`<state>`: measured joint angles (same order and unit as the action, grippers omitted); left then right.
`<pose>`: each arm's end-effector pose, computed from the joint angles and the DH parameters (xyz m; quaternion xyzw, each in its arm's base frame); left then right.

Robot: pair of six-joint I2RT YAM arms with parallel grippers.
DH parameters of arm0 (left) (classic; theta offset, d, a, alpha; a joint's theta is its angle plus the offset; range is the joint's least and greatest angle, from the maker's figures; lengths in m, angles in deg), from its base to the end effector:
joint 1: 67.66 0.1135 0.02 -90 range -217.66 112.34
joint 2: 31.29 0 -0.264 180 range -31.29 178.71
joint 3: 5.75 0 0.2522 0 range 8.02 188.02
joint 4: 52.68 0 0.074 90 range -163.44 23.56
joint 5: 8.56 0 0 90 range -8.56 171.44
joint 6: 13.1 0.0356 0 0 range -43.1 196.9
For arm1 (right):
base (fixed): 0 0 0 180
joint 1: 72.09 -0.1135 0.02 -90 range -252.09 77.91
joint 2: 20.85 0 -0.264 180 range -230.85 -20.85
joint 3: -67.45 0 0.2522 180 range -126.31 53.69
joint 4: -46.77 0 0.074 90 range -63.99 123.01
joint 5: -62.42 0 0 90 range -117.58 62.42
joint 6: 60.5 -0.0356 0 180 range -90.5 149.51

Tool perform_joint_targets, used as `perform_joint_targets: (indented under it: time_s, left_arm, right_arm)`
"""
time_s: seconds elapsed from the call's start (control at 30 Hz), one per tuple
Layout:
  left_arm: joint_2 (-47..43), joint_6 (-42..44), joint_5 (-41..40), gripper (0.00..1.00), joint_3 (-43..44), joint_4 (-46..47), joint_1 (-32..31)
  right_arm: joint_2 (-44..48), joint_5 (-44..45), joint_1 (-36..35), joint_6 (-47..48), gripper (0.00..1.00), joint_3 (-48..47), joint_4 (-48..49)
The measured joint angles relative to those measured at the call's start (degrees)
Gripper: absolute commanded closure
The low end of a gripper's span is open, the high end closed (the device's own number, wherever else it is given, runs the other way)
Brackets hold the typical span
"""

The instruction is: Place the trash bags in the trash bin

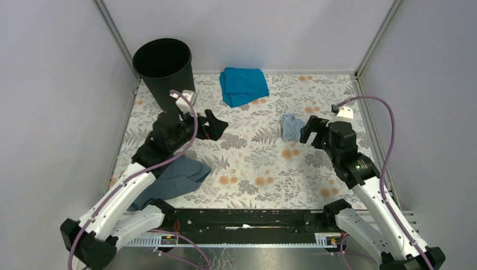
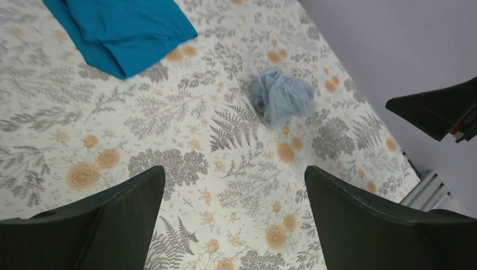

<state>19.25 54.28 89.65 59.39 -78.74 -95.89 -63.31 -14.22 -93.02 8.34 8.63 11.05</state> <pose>0.1767 -0.1007 0.3592 0.0830 0.7690 -0.3211 0.5464 0.1615 0.0529 0.3267 0.0689 0.8103 0.1176 0.5700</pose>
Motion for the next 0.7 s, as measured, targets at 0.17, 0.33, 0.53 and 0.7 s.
perform_joint_targets:
  time_s: [0.17, 0.33, 0.53, 0.7]
  left_arm:
    - [4.96, -2.47, -2.27, 0.01, -2.95, 4.11, -2.62]
    - [8.98, -5.07, -3.08, 0.01, -4.94, 8.39, -2.62]
    - [8.92, -7.87, -5.99, 0.01, -9.75, 12.09, -2.67]
    - [10.95, -10.23, -6.8, 0.01, -9.92, 13.51, -2.6]
  right_arm:
    - [-4.02, -0.22, 0.0, -0.07, 0.0, 2.71, 4.02]
    - [-9.84, -5.64, -0.02, -1.33, 0.0, 9.11, 15.67]
    - [-23.45, -6.69, 0.15, -7.5, 0.0, 10.36, 25.68]
    - [-32.46, -11.54, 4.92, -12.79, 0.0, 10.21, 31.98]
